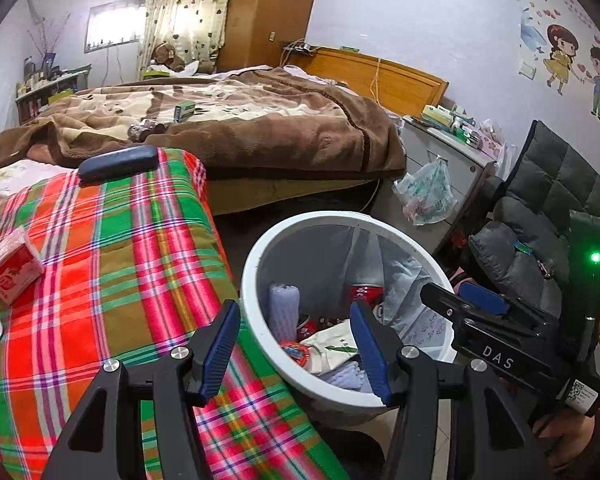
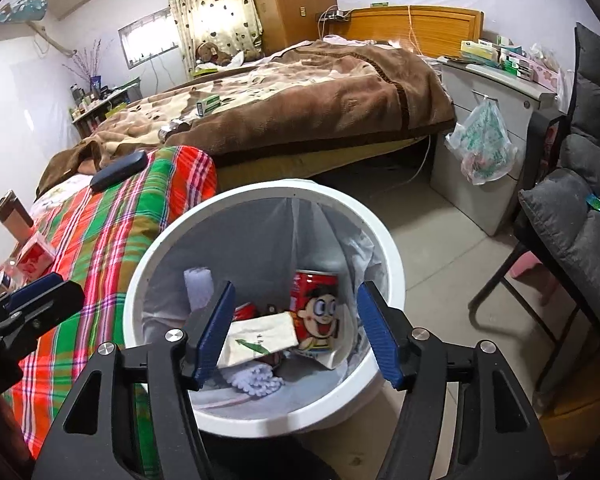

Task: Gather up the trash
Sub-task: 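Move both open tools back over the plaid-covered bed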

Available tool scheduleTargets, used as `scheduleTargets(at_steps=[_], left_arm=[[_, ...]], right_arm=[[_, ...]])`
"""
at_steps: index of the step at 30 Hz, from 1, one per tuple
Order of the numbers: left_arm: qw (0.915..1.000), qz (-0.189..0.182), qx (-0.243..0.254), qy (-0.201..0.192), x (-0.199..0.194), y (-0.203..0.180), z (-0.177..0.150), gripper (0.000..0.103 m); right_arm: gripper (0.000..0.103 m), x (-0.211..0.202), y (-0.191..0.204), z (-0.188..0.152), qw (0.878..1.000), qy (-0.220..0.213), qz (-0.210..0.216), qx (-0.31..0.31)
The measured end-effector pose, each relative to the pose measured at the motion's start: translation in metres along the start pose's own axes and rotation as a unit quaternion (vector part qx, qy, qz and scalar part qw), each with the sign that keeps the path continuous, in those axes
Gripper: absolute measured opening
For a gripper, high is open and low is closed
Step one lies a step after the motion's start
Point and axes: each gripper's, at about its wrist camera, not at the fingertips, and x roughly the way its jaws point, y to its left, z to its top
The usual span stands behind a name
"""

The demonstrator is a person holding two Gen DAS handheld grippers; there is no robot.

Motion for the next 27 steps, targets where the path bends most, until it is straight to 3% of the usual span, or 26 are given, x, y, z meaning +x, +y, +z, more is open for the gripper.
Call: scheduleTargets(at_steps=[20,27], left_arm=[[0.9969,0.048,-0.045,-0.043,-0.064,0.056,-0.023,0.057],[0.9927,0.082,-0.066,-0.057,-0.09,0.086,-0.036,0.058]], right_arm=[[0.064,-0.015,0.05,-0.006,0.998,-0.022,0.048,-0.034],[0.064,-0.018,0.077,-0.009,0.995,-0.025,0.073,-0.056]])
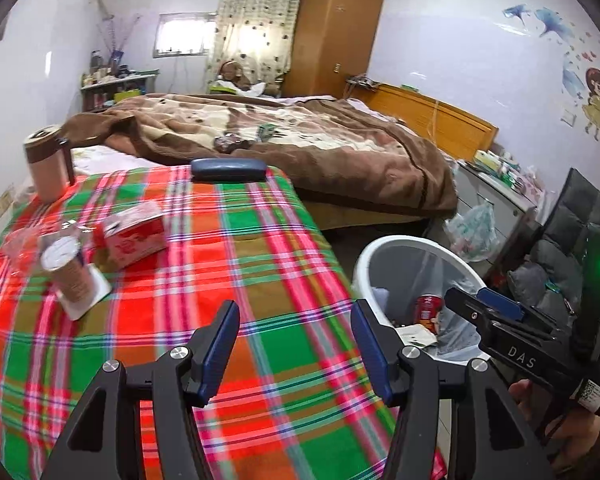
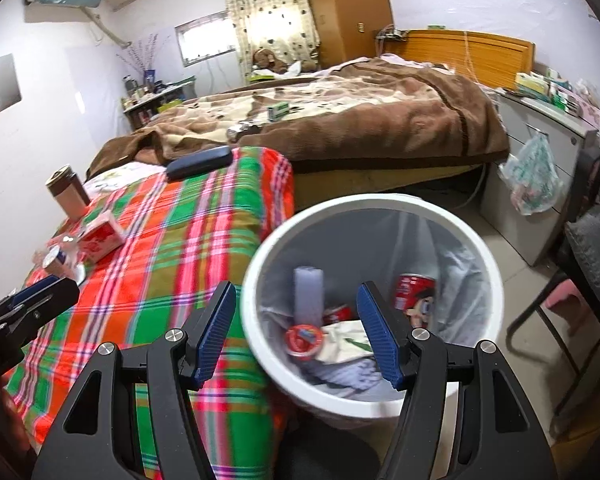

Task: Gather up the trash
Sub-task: 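Move both open tools back over the plaid-covered bed, then grasp the purple juice box with the left tool while the right tool grasps the paper cup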

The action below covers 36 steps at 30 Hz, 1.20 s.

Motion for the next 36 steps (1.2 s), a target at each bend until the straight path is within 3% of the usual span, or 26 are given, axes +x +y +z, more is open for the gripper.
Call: scheduleTargets(at_steps=[2,19,36], left_arm=[[0.9999,0.009,-0.006,-0.002,-0.005,0.009,-0.001,0.062],[0.9933,0.09,-0.069,-0.023,-0.05,0.105,-0.018,0.062],[0.9678,0.199,-0.15,-0.039,-0.095,0.242,-0.037,0.067]], right_arm=[[0.064,0.0,0.007,0.0,1.0,0.0,0.008,-0.005],[0.064,0.011,0.09,-0.005,0.993,0.005,0.091,-0.072],[0.064,0.037,0.183,-0.006,0.975,0.03,0.17,-0.137]])
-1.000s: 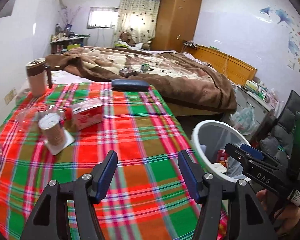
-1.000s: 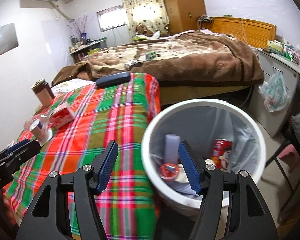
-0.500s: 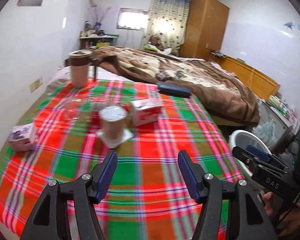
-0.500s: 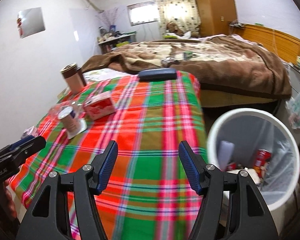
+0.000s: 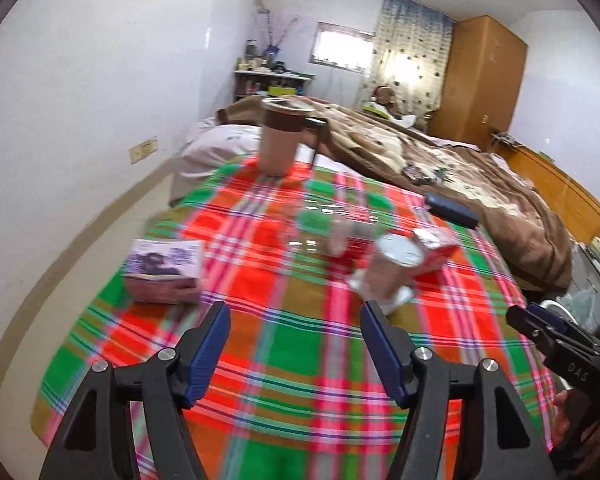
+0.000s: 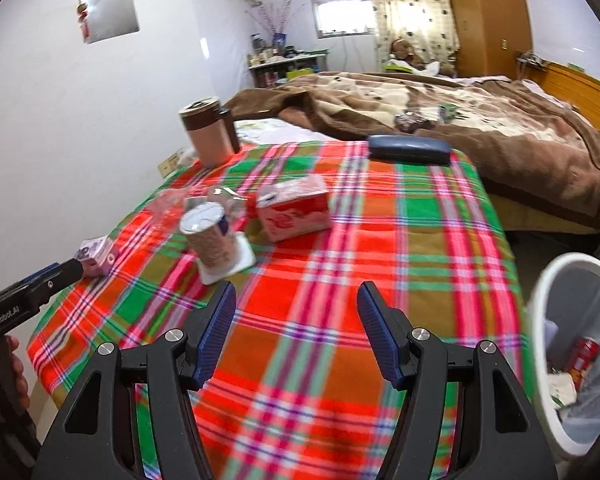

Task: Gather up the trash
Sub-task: 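Grasp the purple juice box with the left tool while the right tool grasps the paper cup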

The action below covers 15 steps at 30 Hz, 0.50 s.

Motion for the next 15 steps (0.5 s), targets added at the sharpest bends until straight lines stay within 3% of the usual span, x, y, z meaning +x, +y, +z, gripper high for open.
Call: scheduleTargets(at_steps=[15], left_arm=[[0.997,0.061,-0.039,0.025,0.034,0.091,0.017,0.067]], right_arm=[[0.064,0.05,0.06,0.019,0.997,0.025,0.038,-0.06]])
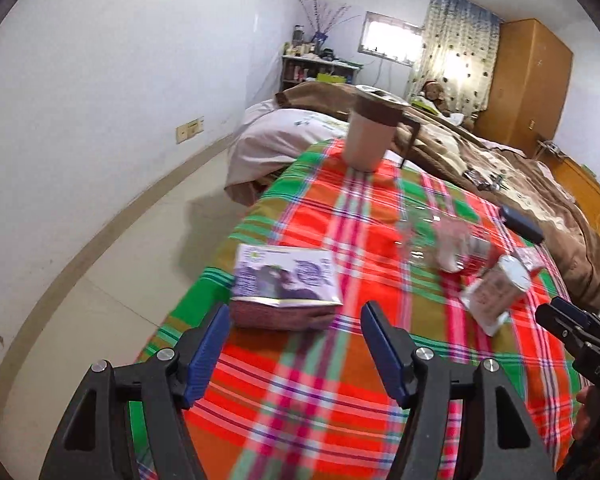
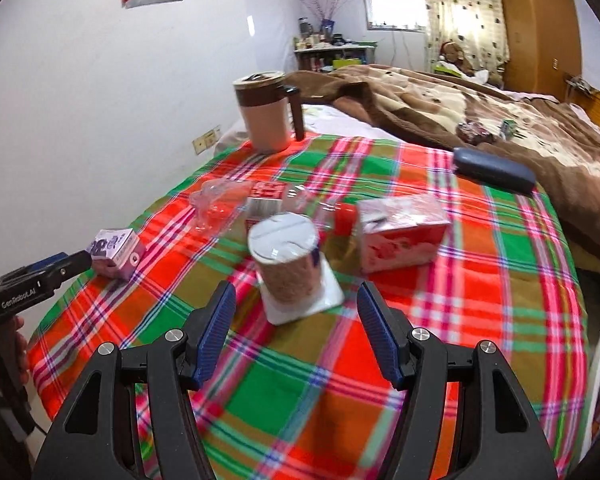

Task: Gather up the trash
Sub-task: 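Grasp the purple juice box with the left tool while the right tool grasps the paper cup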

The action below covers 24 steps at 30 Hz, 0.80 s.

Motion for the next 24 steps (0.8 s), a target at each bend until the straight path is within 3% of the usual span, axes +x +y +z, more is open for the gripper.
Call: scheduleTargets(at_steps=[6,16,20,24], left_arm=[[0.9996,-0.003,-0.021,0.017,0.018,0.016,0.005,0.069],[0.9983,-0.047,-0.004,0.033,0.034,0.004,0.007,0.069],[0.9957,-0.079,0.018,0.045,0.035,-0.013,0.0,0.069],[0.9917,-0.109,0.039,0.056,0.036,-0.032,-0.006,0.069]], right_arm=[[0.065,0.021,0.012,0.011,1.0,0.01,-0.011,-0.006],[0.064,0.038,0.007,0.012,0.999,0.013,-0.032,0.019],[0.05,0.034,0.005,0.011,0.999,0.003,-0.031,0.021],[0.05,0.031,0.005,0.012,0.999,-0.011,-0.039,0.015]])
